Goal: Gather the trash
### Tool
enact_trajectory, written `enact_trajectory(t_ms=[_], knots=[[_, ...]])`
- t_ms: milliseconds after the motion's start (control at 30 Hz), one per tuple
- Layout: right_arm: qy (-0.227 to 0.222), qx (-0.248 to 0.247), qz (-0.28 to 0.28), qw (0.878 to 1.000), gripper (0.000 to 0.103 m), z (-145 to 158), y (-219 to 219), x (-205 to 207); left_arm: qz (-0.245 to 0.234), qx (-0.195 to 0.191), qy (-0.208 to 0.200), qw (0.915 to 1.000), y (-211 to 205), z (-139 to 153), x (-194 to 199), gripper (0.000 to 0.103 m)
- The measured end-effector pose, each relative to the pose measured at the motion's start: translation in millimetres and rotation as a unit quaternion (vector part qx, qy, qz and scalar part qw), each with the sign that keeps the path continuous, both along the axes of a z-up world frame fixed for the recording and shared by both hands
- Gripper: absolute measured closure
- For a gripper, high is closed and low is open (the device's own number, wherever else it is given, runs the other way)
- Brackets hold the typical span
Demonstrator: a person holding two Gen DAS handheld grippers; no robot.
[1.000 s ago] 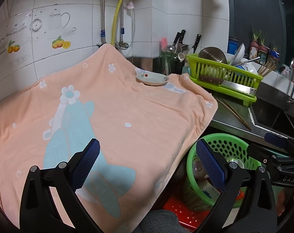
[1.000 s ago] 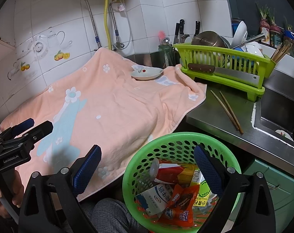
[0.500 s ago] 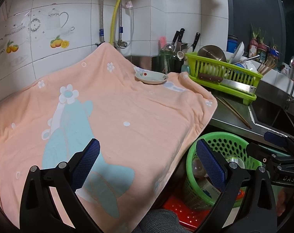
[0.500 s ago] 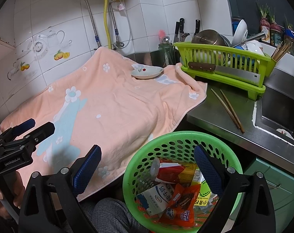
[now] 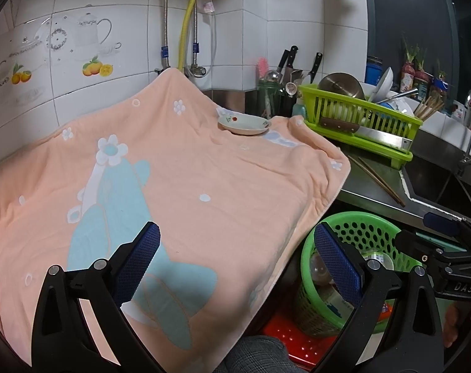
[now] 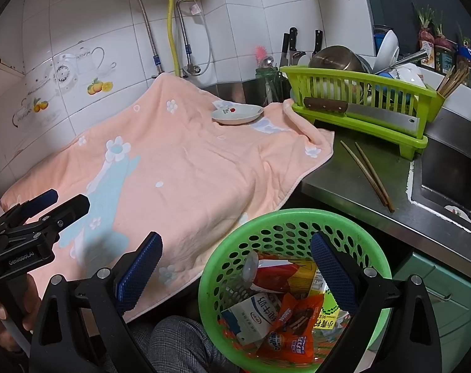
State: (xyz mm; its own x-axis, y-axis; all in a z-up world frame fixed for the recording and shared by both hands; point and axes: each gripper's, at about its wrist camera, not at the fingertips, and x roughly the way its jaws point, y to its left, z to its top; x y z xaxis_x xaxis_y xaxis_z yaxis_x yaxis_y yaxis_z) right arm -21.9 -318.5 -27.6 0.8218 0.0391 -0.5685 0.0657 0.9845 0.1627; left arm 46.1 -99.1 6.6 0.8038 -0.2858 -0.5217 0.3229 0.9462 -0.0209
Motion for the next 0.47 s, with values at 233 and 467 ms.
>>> enact_trajectory(t_ms=[233, 467], knots=[[0.0, 0.002, 0.0, 1.0, 0.01, -0.4, 1.0, 0.3, 0.002, -0.002, 0.006, 1.0, 1.2, -1.5, 0.2, 0.005], [0.0, 0.002, 0.001, 1.0, 0.01, -1.5, 1.6, -0.2, 0.005, -0.003, 0.005, 1.0, 2.5, -1.6, -0.4, 0.005]])
